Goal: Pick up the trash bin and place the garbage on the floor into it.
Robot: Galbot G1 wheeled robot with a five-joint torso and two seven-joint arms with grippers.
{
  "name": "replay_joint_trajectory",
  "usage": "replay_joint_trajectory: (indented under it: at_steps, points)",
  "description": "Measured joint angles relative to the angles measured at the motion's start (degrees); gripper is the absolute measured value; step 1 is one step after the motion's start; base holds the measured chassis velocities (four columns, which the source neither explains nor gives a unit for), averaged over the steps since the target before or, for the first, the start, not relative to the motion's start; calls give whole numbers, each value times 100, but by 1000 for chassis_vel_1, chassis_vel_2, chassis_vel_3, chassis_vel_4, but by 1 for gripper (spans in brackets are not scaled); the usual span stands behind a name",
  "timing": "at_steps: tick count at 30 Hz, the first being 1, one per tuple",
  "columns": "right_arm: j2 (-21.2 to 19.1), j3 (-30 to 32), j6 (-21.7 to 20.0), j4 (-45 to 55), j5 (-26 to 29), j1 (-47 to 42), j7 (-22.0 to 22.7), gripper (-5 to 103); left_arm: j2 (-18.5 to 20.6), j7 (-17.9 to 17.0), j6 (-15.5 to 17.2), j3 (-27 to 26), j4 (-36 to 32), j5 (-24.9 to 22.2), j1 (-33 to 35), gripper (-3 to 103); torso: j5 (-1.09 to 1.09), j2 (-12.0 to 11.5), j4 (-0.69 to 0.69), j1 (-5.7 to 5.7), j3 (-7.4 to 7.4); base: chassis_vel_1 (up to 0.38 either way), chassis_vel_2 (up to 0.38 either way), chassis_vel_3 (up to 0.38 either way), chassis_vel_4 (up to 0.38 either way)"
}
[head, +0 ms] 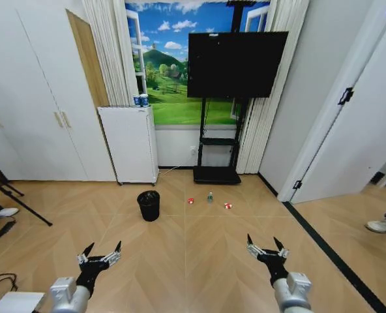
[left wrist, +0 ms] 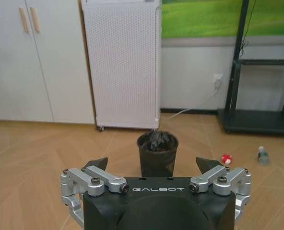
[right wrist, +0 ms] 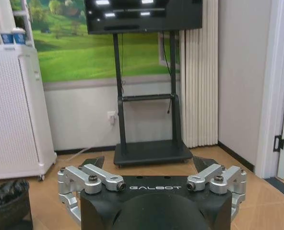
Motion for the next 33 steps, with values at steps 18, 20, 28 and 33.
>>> replay_joint_trajectory:
  at_steps: [18,20,28,33]
  points:
    - [-56,235,986,-128,-525,-221,18,100,-22,330,-930,51,173,503,65,100,10,0,1,-1,0,0,0,0,0]
    - [-66,236,987,-124,-509,-218,16,100,-9,332,-990,48,204,513,64,100,10,0,1,-1,0,0,0,0,0]
    - [-215,187,753,-140,-167,-124,-352,100,-17,398,-1092,24,53,541,275,100,10,1,1,-1,-1,0,0,0,0]
    - [-267,161,724,-153,-32,-106,-371,100,-82,310,-1101,-39,7,548,461,100,10,2,2,-2,-1,-32,21,38,-16]
